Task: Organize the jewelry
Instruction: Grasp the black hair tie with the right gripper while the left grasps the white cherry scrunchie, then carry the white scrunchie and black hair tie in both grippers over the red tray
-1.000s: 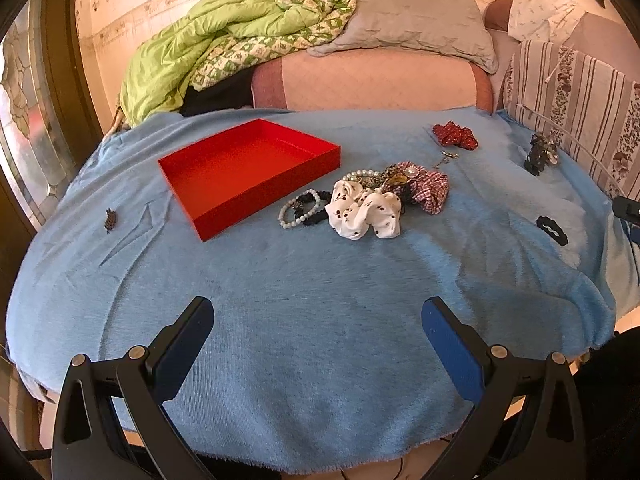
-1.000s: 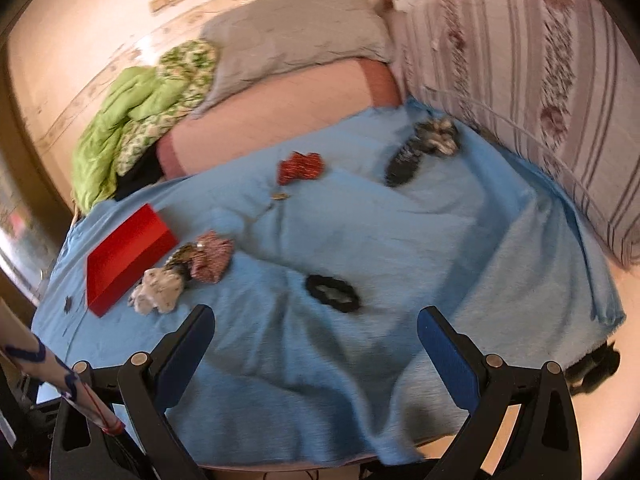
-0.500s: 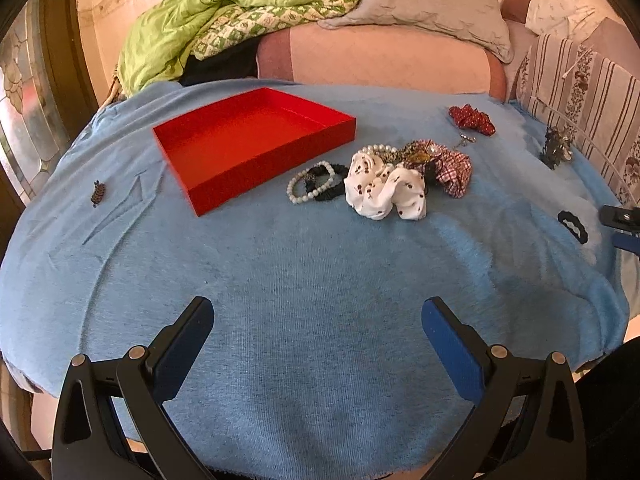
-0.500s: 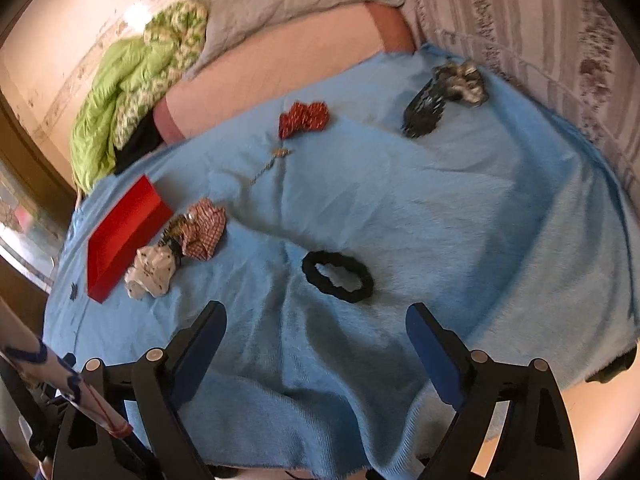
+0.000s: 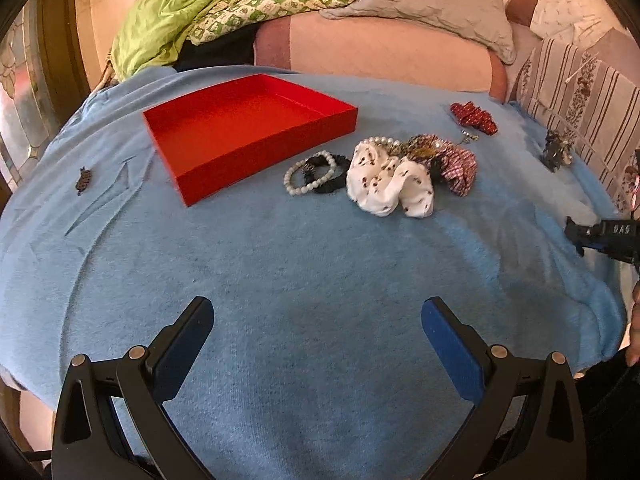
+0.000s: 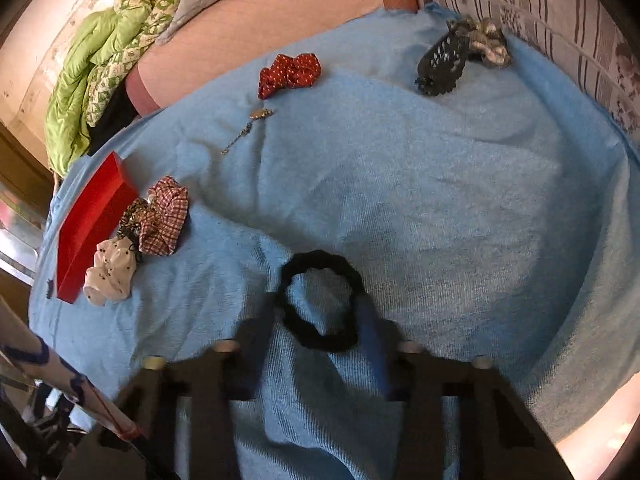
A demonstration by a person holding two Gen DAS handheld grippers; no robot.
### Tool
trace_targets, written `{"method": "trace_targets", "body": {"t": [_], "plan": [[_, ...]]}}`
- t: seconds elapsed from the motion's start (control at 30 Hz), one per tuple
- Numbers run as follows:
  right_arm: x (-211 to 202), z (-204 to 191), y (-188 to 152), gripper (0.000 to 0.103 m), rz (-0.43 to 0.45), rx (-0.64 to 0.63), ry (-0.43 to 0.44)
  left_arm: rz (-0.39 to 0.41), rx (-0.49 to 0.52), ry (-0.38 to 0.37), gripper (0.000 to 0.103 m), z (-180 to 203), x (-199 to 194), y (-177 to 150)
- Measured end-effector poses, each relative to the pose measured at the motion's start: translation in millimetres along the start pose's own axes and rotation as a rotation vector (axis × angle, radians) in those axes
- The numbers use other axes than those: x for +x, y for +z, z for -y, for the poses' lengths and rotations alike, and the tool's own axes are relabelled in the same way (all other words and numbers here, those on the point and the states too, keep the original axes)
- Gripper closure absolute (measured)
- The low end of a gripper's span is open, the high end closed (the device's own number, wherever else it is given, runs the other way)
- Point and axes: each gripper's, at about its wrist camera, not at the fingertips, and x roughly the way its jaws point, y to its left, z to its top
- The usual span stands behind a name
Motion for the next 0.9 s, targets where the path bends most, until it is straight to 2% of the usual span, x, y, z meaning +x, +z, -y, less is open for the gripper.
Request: {"method": "trace_targets", "body": {"t": [0.07,0.2,0.27,0.33,0.4,0.6,0.63,0.67,0.7,0.73,0.9], "plan": [[-8.5,-11.9,-1.5,0.090,0.059,-0.045,-0.011,0.012,-0.003,-0.021,0.000,-0.5,0.1,5.8],[-20.9,-36.6,-4.3,0.090,0.148,-0.124,0.055,0.021,-0.004,-0.066,0.000,1.4,6.6,22.7],[-18.8,-42.6,-5.7,0.090,0.147,-0.137,0.071,0.025,-0.002,-0.095,0.001,3.6,11.8,32.2],[-13.2,-45.3,-5.2,0.090,0.132,-0.133,0.088,0.012,-0.002,-0.111,0.012,7.4,23.6,43.0],[-8.2,-44.0,-4.4,0.090,0.116,-0.115,0.102,-0.004,0.005,-0.130,0.018,13.1,38.2,54.1],[-6.0,-46.5,-4.5,0.090,0.112,-0.125,0.108,-0.028,0.052,-0.132,0.021,34.0,76.1,73.9],[-6.4,-47.3,-5.0,0.090,0.113,-0.131,0.107,-0.024,0.067,-0.140,0.040,38.6,81.3,75.8],[-6.5,-47.4,-5.2,0.090,0.113,-0.134,0.108,-0.040,0.085,-0.160,0.052,42.5,87.7,77.0],[-6.7,-47.2,-5.2,0.090,0.113,-0.134,0.109,-0.067,0.094,-0.174,0.074,44.7,94.4,77.8],[-6.8,-46.5,-4.6,0.090,0.113,-0.133,0.111,-0.091,0.092,-0.181,0.082,45.7,101.0,78.2],[-9.1,-44.1,-3.5,0.090,0.120,-0.121,0.122,-0.036,0.113,-0.191,0.089,45.0,89.5,73.6]]}}
